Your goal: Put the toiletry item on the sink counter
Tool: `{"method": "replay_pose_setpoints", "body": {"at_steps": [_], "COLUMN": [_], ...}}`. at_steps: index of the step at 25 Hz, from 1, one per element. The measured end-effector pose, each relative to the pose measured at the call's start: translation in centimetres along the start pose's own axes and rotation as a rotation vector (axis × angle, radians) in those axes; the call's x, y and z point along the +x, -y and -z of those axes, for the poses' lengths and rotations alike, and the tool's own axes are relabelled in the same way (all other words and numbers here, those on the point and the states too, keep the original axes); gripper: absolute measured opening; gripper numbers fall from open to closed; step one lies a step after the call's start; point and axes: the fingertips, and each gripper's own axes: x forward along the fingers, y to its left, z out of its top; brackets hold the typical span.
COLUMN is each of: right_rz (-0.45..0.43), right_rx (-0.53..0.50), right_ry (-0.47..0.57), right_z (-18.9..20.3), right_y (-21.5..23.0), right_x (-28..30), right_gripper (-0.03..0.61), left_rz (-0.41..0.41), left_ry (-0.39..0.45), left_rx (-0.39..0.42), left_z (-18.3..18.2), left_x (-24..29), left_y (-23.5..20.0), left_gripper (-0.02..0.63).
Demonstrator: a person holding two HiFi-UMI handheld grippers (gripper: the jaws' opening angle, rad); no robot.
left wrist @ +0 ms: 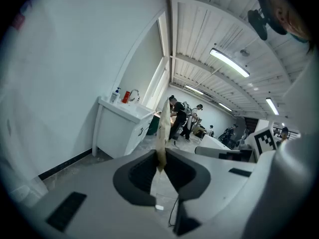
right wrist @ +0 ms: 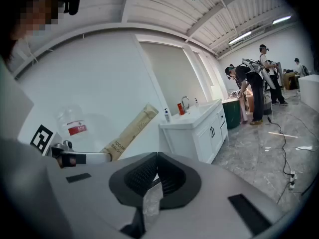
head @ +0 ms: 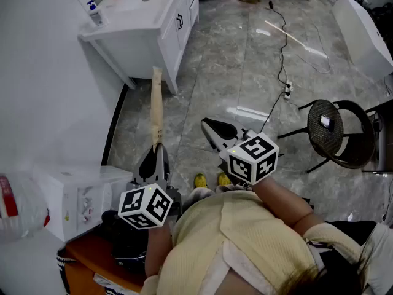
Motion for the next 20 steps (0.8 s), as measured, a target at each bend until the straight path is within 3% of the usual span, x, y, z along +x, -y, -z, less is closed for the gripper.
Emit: {"method": "replay_pose_setpoints", "body": {"at_steps": [20], "right_rz": [0.023], "right_rx": [0.026], "right_ry": [0.003], "right_z": [-0.8], "right_y": [-1.7], "right_x": [3.3], "right_gripper": [0.028], "left_rz": [0.019], "left_ry": [-0.008], "left_rx": [0.017], "left_z": [-2.1], "left_x": [0.1], "left_y": [-3.7], "left_gripper": [0.075]}}
